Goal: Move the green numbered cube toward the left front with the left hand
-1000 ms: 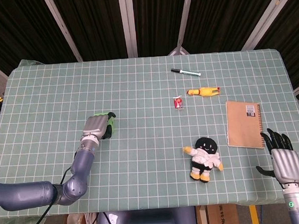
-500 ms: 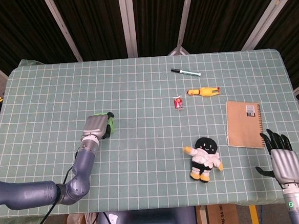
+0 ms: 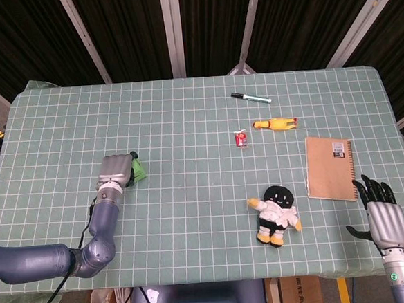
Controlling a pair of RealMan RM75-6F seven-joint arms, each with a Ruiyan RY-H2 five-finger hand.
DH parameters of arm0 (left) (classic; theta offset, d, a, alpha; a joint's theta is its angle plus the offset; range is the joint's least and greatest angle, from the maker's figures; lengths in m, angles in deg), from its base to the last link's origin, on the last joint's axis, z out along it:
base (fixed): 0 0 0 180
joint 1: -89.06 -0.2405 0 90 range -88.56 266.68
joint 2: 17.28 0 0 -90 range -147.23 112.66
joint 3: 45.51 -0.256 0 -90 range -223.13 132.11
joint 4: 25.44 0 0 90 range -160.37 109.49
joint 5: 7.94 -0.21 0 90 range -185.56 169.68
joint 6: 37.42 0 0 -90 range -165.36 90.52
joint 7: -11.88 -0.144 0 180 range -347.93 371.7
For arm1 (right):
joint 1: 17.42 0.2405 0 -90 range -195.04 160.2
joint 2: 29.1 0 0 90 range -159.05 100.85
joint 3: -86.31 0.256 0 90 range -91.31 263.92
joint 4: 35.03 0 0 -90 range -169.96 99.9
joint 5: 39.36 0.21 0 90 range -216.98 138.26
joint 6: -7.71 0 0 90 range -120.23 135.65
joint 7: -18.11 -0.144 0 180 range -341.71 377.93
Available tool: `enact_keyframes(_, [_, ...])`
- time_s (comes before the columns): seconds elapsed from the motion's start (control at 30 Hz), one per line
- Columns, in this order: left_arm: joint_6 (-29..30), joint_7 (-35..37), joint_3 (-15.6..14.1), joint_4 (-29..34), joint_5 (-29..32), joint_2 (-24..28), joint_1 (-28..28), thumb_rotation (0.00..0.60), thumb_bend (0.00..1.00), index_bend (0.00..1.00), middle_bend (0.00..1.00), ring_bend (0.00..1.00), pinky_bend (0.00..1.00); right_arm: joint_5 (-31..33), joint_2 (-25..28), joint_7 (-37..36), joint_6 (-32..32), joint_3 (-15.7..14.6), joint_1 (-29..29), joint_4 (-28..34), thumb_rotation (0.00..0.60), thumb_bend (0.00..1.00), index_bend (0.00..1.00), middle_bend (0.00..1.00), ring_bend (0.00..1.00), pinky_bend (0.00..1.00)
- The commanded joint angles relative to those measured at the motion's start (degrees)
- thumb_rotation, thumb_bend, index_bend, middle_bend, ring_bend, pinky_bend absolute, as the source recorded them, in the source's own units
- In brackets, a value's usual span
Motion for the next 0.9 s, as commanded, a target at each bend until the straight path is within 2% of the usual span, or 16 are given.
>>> enact_keyframes(0.03, [0.0, -0.4, -0.3, 0.0, -0.2, 0.6, -0.3, 0.600, 0.88, 0.23, 0.87, 0.70, 0.69, 0.1, -0.1, 0.1, -0.1, 0.1, 0.0, 0.0, 0.600, 0.15, 0.11, 0.01, 0.05, 0.02])
enact_keyframes(0.57, [-1.6, -0.6, -2.1, 1.9, -0.6, 5.1, -3.0, 0.600, 0.88, 0.23, 0.87, 0.70, 0.69, 0.8, -0.8, 1.5, -0.1, 0.1, 0.1, 0.0, 0.600, 0.15, 0.11, 0.01, 0.05, 0.02])
enact_keyframes(0.9, [-3.5, 0.5, -4.4, 2.0, -1.5, 8.4, -5.8, 0.600, 0.88, 0.23, 0.87, 0.70, 0.69, 1.4, -1.1, 2.0, -0.2, 0.2, 0.1, 0.1, 0.600, 0.15, 0.11, 0.01, 0.05, 0.02])
